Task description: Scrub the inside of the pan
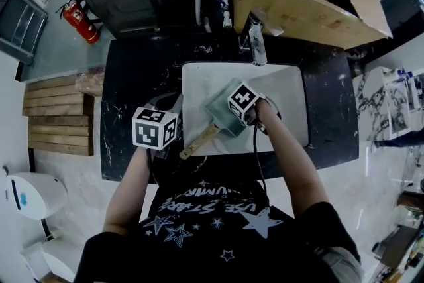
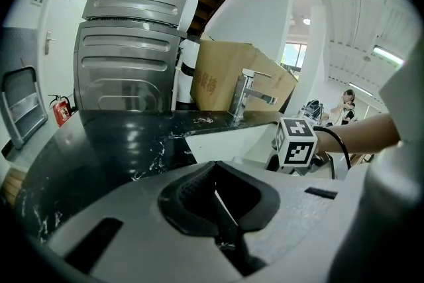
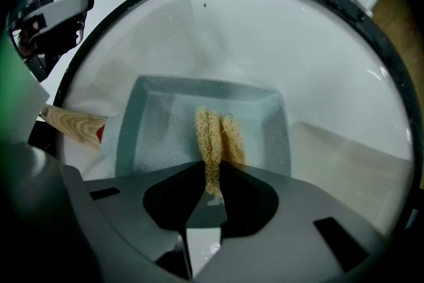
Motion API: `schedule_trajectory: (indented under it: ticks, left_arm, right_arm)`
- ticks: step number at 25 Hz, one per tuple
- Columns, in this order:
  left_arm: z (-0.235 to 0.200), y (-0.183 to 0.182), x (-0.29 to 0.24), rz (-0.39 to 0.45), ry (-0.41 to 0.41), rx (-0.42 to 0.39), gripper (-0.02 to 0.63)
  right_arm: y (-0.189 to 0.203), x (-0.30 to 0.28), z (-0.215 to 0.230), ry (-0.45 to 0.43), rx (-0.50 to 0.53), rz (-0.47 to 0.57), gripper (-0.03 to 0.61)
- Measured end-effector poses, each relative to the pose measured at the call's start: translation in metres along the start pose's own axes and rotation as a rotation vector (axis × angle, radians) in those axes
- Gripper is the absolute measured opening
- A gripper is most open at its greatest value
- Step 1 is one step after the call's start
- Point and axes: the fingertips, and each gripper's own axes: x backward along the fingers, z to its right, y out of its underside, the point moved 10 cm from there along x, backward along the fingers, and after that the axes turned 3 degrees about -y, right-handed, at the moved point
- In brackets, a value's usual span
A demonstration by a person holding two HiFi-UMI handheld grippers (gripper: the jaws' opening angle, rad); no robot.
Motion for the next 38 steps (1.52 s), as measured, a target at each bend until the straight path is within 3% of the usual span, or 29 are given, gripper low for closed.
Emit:
schedule_trajectory:
  ticks: [10, 24, 32, 38]
  left_arm:
    - [0.003, 0.000, 0.006, 0.011, 0.013, -0.008, 0.008]
    - [0.004, 0.001, 0.007, 0.013, 0.021, -0.010, 0.008]
    - [0.002, 0.001, 0.007, 0.004, 0.014, -0.016, 0.008]
    - [0.004, 0.002, 0.004, -0.005, 0.022, -0.021, 0.008]
  right_arm:
    - [-0.001, 0.008, -0.033, -0.124, 0.035, -0.004, 0.067]
    - [0.002, 0.014, -0.045, -0.328, -0.040, 0.049, 0.067]
    - [0.015, 0.025, -0.020, -0.273, -0.073, 0.087, 0.067]
    - [0.024, 0.033, 0.022, -0.186, -0.196, 0.172, 0.067]
